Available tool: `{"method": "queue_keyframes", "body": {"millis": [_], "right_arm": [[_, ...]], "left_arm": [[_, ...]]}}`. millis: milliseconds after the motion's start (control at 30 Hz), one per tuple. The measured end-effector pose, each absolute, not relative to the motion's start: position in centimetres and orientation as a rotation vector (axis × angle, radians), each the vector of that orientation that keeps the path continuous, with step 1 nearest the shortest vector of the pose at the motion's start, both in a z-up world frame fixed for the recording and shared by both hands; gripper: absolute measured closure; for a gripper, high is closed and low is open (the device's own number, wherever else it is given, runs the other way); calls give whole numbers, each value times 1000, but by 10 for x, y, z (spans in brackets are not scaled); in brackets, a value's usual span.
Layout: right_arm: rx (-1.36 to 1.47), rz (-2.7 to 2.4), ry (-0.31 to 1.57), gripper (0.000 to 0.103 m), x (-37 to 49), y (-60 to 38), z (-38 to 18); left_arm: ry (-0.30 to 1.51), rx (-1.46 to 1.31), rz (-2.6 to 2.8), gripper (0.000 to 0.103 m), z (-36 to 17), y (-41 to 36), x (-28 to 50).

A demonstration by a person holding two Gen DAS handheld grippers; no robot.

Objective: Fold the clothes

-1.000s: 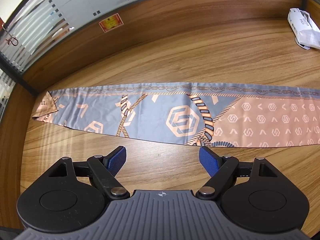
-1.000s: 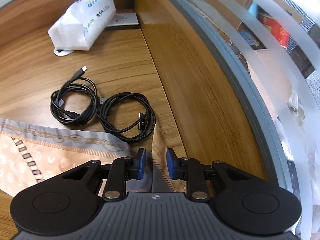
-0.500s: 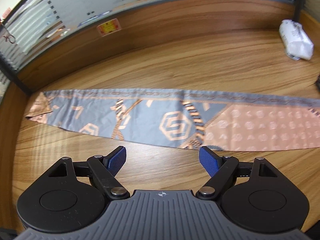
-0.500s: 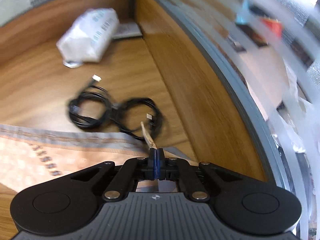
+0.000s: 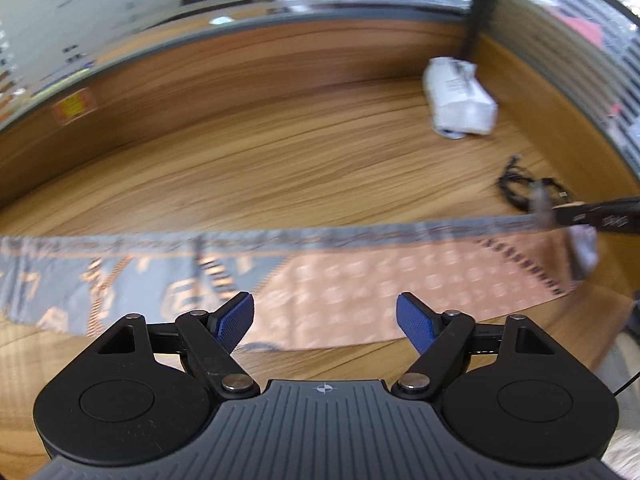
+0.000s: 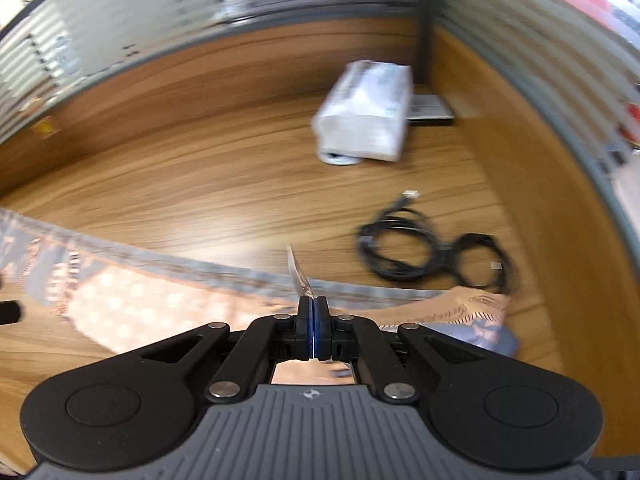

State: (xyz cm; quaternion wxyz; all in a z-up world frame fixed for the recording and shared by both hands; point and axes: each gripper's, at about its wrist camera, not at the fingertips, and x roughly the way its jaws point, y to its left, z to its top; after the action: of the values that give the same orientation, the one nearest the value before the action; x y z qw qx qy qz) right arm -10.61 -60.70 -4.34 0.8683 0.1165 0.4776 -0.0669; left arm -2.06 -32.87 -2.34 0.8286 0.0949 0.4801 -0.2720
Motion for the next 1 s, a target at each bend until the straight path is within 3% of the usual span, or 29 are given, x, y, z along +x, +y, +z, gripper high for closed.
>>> {"method": "queue_keyframes", "body": {"millis": [133, 200, 300, 1000], "right_arm": [[271, -73, 987, 103, -95, -588, -45], [269, -41, 981, 103, -90, -580, -45], [265, 9, 983, 103, -84, -561, -45], [219, 189, 1010, 103, -71, -500, -59]], "left_arm": [[1046, 145, -624, 35, -23, -345, -16], [1065, 116, -636, 44, -23, -351, -14], [1100, 67, -636, 47, -24, -360, -10], [1438, -377, -375, 49, -61, -373, 31]]}}
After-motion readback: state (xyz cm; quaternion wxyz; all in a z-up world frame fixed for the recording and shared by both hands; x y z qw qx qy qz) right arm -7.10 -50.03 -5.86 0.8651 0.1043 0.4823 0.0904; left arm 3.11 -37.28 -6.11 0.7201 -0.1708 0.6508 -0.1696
